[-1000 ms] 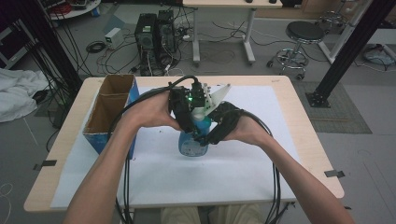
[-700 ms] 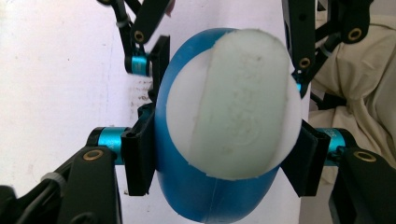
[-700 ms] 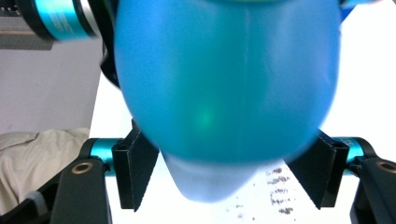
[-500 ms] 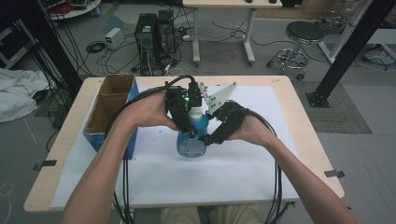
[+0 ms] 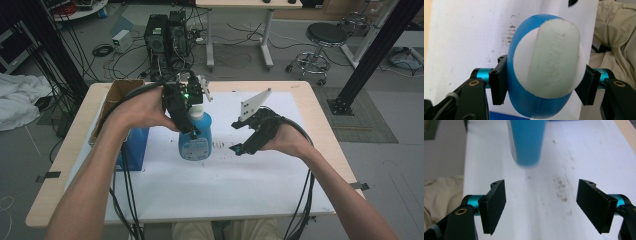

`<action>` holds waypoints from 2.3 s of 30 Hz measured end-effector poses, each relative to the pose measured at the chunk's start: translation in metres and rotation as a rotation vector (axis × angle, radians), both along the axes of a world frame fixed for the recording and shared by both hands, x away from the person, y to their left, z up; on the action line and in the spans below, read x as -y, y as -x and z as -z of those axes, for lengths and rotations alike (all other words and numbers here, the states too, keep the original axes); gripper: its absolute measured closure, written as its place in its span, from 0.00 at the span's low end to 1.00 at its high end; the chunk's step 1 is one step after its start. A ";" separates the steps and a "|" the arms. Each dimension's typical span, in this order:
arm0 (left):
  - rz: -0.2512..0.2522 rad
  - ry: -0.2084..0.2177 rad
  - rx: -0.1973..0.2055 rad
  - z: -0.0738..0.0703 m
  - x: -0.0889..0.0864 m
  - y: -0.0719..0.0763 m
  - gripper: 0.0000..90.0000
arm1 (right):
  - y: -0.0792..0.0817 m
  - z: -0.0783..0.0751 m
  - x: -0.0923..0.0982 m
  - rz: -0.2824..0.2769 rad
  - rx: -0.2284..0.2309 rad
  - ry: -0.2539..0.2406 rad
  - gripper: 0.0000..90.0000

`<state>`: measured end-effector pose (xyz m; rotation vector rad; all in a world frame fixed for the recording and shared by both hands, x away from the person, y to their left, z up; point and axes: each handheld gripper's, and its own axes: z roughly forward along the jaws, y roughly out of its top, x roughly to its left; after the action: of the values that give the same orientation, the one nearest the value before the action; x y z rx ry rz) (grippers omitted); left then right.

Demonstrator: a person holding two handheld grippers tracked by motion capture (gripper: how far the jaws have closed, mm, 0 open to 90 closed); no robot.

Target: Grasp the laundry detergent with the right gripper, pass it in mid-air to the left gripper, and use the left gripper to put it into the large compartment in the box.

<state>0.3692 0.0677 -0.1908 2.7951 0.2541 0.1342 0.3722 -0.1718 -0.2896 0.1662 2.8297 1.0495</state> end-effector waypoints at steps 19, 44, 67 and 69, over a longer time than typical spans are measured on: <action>-0.203 0.012 0.069 -0.094 -0.089 -0.012 0.41 | 0.002 0.008 0.071 0.188 0.053 0.182 0.15; -0.394 -0.009 0.075 -0.095 -0.179 -0.029 0.42 | 0.011 0.025 0.110 0.292 0.024 0.214 0.15; -0.418 -0.058 0.000 -0.024 -0.197 -0.047 0.41 | 0.013 0.041 0.107 0.304 0.015 0.244 0.15; -0.415 -0.061 -0.005 -0.015 -0.197 -0.047 0.41 | 0.013 0.042 0.106 0.308 0.013 0.244 0.15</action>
<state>0.4167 0.2643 -0.1757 2.7627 0.8414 0.2344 0.3591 -0.2782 -0.3316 0.5463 2.7694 0.6350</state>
